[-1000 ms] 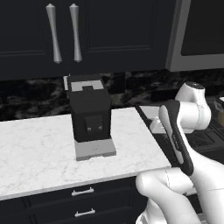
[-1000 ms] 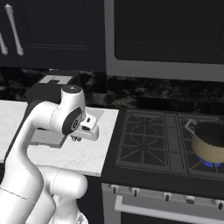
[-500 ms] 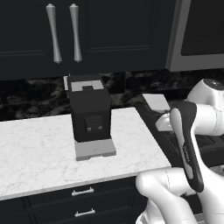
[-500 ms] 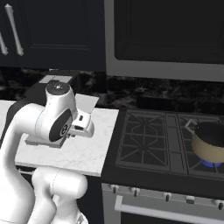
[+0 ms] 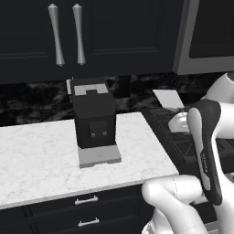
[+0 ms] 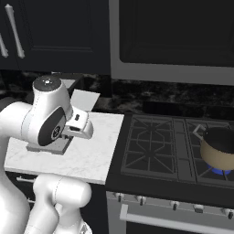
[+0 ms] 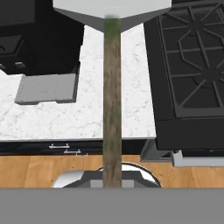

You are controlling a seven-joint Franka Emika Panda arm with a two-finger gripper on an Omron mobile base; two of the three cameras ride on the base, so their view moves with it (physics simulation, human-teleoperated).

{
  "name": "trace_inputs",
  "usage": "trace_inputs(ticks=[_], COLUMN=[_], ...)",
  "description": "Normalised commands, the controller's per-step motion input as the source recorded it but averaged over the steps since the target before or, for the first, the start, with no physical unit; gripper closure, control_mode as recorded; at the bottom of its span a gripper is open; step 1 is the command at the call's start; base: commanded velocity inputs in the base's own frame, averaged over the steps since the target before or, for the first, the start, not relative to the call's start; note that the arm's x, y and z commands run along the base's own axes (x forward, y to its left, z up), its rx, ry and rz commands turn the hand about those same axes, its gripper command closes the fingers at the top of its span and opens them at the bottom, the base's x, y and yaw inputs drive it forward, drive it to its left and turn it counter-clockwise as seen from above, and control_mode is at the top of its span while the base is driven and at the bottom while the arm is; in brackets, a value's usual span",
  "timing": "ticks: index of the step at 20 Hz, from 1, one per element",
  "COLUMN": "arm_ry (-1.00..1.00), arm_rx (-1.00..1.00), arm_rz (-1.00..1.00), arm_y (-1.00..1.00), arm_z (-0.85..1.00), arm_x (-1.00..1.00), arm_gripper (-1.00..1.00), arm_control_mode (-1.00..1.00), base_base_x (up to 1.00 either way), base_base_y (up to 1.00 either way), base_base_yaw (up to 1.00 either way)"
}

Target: Put the mushroom and sweet potato in the pot. Retrieve the spatula and lightly stir the vegetables in the pot.

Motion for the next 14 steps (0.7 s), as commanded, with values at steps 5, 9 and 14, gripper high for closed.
trace_inputs(ticks=[5,9,14], arm_ry=[0.01,0.0,0.0], arm_rx=[0.0,0.0,0.0], arm_rz=[0.0,0.0,0.0], arm_y=[0.0,0.0,0.0], arm_z=[0.0,0.0,0.0], arm_x=[0.0,0.0,0.0], arm_gripper=[1.0,1.0,1.0], arm_control_mode=[-1.0,-1.0,1.0], base_base_x=[0.0,0.0,-0.18], base_base_y=[0.0,0.0,-0.09], base_base_yaw=[0.0,0.0,0.0])
